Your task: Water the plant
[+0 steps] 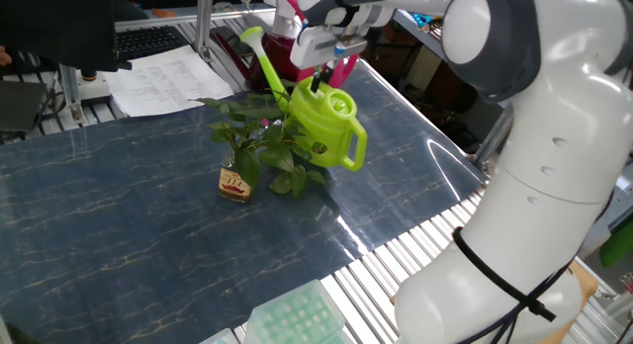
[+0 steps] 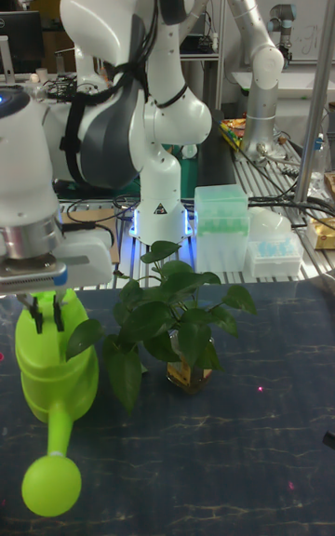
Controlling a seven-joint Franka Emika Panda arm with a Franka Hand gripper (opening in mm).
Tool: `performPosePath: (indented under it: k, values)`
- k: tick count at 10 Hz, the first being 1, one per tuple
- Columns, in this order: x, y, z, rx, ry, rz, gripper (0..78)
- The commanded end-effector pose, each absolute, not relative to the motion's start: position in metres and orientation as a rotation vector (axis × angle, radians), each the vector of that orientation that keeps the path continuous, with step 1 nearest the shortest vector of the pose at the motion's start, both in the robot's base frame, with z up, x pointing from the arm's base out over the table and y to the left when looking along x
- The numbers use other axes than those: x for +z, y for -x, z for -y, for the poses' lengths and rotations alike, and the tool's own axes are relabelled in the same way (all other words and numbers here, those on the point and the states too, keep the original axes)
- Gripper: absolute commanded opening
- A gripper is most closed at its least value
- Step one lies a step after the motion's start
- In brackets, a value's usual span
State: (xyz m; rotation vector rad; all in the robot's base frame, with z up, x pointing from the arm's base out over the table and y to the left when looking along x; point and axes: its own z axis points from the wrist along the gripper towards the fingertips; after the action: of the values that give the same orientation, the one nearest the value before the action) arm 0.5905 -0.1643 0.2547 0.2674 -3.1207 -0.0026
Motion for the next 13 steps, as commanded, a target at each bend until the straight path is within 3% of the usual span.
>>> performPosePath:
  k: [1, 13]
  values:
    - [0.275, -0.580, 0.174, 0.037, -0.220, 3.133, 1.2]
    - [0.339, -0.528, 0.140, 0.142, -0.048, 3.053, 1.2]
